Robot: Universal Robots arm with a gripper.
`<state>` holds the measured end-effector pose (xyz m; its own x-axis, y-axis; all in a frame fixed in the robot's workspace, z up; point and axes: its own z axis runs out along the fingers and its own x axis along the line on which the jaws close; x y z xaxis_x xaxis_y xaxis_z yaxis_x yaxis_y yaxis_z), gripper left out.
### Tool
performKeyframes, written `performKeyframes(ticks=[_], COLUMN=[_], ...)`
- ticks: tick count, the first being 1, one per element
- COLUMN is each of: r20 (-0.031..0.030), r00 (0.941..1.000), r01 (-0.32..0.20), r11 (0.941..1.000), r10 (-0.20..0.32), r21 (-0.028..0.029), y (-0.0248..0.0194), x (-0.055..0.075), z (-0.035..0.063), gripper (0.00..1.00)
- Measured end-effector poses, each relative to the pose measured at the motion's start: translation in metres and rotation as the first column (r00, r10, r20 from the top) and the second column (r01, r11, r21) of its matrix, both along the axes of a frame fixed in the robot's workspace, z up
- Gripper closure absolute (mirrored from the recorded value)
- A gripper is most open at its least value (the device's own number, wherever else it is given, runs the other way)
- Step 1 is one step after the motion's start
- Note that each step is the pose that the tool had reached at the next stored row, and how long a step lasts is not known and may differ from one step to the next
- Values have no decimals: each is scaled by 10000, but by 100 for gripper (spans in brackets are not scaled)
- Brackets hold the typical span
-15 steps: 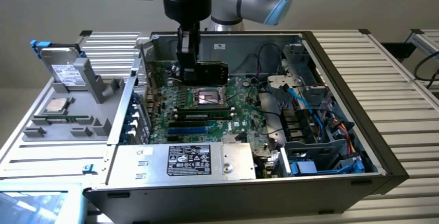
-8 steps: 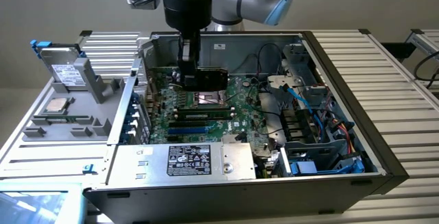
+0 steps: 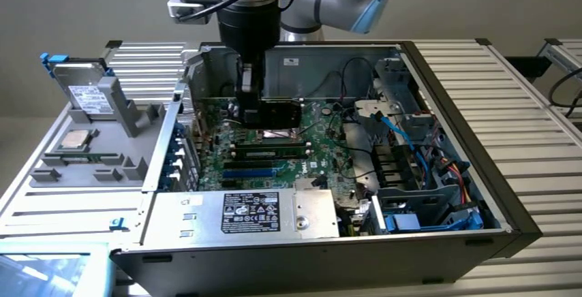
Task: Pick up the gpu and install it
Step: 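Insert the gpu into the slot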
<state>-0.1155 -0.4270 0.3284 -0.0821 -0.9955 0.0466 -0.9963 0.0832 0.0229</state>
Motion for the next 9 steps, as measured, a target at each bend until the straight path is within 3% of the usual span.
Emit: performKeyframes(ticks=[1, 9], r20=[-39, -39], r00=[10000, 10000], r01=[-2, -2], r11=[10000, 10000], r10=[2, 2], r21=[0, -17], y=[-5, -15], x=[0, -1], z=[-7, -25], gripper=[71, 71])
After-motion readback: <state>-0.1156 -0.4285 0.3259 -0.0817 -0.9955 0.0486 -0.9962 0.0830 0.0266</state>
